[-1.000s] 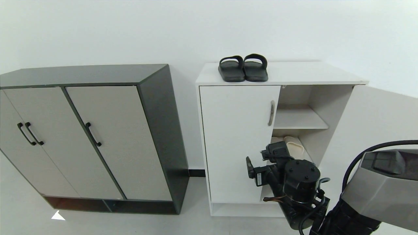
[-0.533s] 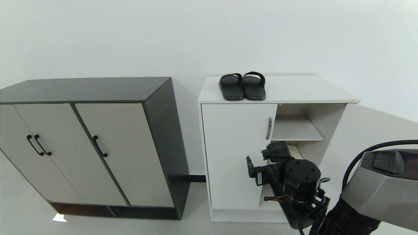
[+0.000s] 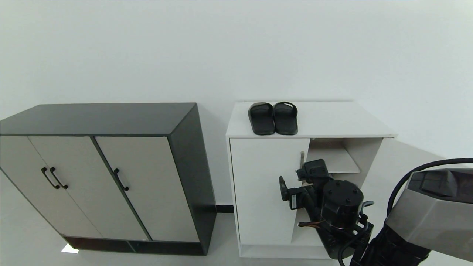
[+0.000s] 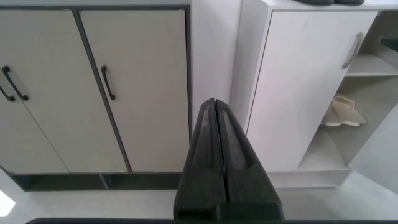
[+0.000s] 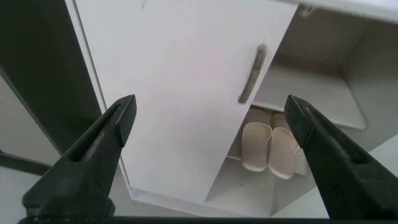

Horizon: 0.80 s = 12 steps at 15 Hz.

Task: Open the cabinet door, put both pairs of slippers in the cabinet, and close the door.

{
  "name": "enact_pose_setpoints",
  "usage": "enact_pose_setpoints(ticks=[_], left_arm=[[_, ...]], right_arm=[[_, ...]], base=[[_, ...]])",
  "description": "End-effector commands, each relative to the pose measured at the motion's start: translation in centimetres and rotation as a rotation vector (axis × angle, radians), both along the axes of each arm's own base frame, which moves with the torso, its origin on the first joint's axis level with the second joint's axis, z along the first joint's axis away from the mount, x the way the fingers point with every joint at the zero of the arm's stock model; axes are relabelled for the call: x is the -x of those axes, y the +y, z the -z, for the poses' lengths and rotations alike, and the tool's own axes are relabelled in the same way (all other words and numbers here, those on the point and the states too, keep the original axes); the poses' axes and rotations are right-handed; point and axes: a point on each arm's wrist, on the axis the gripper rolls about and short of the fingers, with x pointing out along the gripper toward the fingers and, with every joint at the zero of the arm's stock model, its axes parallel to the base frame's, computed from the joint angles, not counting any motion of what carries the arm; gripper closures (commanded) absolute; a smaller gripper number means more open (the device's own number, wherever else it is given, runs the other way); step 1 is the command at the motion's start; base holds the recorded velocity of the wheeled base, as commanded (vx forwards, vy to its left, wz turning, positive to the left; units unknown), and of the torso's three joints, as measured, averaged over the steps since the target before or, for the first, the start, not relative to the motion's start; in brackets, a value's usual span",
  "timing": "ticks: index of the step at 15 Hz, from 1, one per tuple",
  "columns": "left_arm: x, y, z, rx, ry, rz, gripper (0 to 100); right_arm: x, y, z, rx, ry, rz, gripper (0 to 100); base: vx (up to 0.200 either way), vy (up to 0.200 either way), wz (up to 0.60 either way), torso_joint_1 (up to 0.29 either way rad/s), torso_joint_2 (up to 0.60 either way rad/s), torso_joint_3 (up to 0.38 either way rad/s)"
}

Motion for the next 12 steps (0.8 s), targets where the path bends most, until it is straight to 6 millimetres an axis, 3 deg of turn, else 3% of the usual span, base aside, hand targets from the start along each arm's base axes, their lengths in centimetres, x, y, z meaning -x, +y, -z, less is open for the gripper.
enact_pose_setpoints(ticks=[1, 10, 12], left_arm=[[0.0, 0.0, 0.0, -0.001, 0.002, 0.000, 100], [0.0, 0.0, 0.0, -0.003, 0.002, 0.000, 100], [0.0, 0.0, 0.0, -0.003, 0.002, 0.000, 100]], right_arm=[[0.0, 0.1, 0.2, 0.003, 0.003, -0.001, 0], [-0.2, 0.4, -0.2, 0.033, -0.034, -0.048, 0], [-1.0, 1.1, -2.5, 0.017, -0.053, -0.053, 0]], base=[[0.000, 0.000, 0.00, 0.242, -0.57, -0.320], [0.000, 0.000, 0.00, 0.238, -0.52, -0.282], [0.000, 0.000, 0.00, 0.183, -0.37, -0.210]])
